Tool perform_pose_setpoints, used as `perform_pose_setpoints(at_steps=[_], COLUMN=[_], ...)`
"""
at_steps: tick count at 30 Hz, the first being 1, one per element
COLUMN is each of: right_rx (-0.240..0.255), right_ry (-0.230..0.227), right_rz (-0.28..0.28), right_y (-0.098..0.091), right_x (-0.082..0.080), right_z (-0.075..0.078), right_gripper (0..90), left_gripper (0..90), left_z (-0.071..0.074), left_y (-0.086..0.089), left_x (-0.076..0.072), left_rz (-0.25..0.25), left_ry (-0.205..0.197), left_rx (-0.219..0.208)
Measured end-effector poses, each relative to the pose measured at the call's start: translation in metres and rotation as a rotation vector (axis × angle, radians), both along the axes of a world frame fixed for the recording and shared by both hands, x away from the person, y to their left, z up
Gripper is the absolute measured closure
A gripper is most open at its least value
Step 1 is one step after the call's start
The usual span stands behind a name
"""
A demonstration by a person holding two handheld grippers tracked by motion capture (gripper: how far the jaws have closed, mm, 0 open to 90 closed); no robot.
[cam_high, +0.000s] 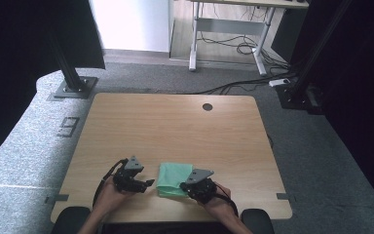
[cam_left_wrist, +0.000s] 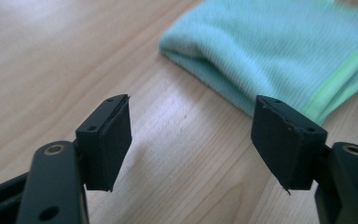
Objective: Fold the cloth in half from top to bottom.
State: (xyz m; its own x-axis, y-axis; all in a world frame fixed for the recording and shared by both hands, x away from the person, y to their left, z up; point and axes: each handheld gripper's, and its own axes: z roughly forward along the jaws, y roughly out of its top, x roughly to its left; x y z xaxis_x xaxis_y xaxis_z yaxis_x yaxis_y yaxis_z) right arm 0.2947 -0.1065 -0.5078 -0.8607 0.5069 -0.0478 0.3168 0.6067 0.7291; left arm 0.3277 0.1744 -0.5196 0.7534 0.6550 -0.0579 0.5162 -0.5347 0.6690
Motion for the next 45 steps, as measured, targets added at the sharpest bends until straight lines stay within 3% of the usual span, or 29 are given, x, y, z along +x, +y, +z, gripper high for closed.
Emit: perform_pose_setpoints(at_steps=[6, 9, 13, 16, 20, 21, 23, 24, 26, 29, 30, 32, 34, 36, 39, 43, 45], right_rx=[0.013, 0.002, -0.024, -0.038, -0.045, -0.046, -0.043, -0.042, -0.033, -0.019, -0.020, -0.021, -0.025, -0.001, -0.003, 0.006, 0.012], right_ry=[-0.038, -0.043, -0.001, 0.034, 0.048, 0.047, 0.055, 0.057, 0.064, 0.082, 0.081, 0.076, 0.077, 0.105, 0.101, 0.089, 0.087], right_rz=[-0.033, -0.038, -0.036, -0.037, -0.035, -0.034, -0.034, -0.033, -0.038, -0.061, -0.077, -0.101, -0.114, -0.127, -0.128, -0.136, -0.139], right_y=[-0.007, -0.009, -0.011, -0.012, -0.011, -0.011, -0.010, -0.010, -0.010, -0.014, -0.016, -0.022, -0.025, -0.027, -0.028, -0.030, -0.032], right_x=[0.007, 0.011, 0.013, 0.013, 0.013, 0.013, 0.014, 0.014, 0.014, 0.012, 0.010, 0.008, 0.009, 0.012, 0.012, 0.010, 0.009], right_z=[0.013, 0.014, -0.003, -0.019, -0.025, -0.025, -0.025, -0.026, -0.024, -0.023, -0.023, -0.026, -0.029, -0.032, -0.032, -0.032, -0.029], right_gripper=[86.6, 86.6, 86.5, 86.4, 86.1, 86.0, 85.8, 85.4, 79.3, 60.4, 55.4, 49.7, 47.7, 47.0, 47.4, 55.1, 61.1], left_gripper=[26.2, 24.8, 24.0, 24.1, 24.1, 24.2, 24.7, 24.6, 24.0, 23.5, 23.5, 23.6, 23.5, 23.3, 23.7, 23.7, 23.8], left_z=[-0.006, -0.011, -0.017, -0.016, 0.003, 0.009, 0.015, 0.015, 0.008, -0.006, -0.010, -0.011, -0.011, -0.009, -0.004, -0.011, -0.014], left_y=[-0.012, -0.021, -0.028, -0.028, -0.018, -0.015, -0.018, -0.018, -0.039, -0.050, -0.050, -0.045, -0.043, -0.041, -0.040, -0.041, -0.039], left_x=[-0.002, -0.003, -0.004, -0.004, -0.005, -0.004, 0.000, 0.000, 0.005, 0.005, 0.005, 0.005, 0.004, 0.003, -0.003, -0.008, -0.007], left_rz=[-0.024, -0.038, -0.046, -0.052, -0.035, -0.011, -0.011, -0.011, -0.054, -0.050, -0.048, -0.033, -0.026, -0.018, -0.046, -0.054, -0.040], left_ry=[0.010, 0.015, 0.007, 0.013, -0.028, -0.047, -0.050, -0.050, -0.029, -0.026, -0.023, 0.005, -0.003, -0.006, -0.010, 0.011, 0.032], left_rx=[-0.008, 0.013, 0.081, 0.096, 0.068, 0.033, -0.022, -0.022, -0.008, 0.092, 0.106, 0.077, 0.088, 0.080, 0.035, 0.077, 0.051])
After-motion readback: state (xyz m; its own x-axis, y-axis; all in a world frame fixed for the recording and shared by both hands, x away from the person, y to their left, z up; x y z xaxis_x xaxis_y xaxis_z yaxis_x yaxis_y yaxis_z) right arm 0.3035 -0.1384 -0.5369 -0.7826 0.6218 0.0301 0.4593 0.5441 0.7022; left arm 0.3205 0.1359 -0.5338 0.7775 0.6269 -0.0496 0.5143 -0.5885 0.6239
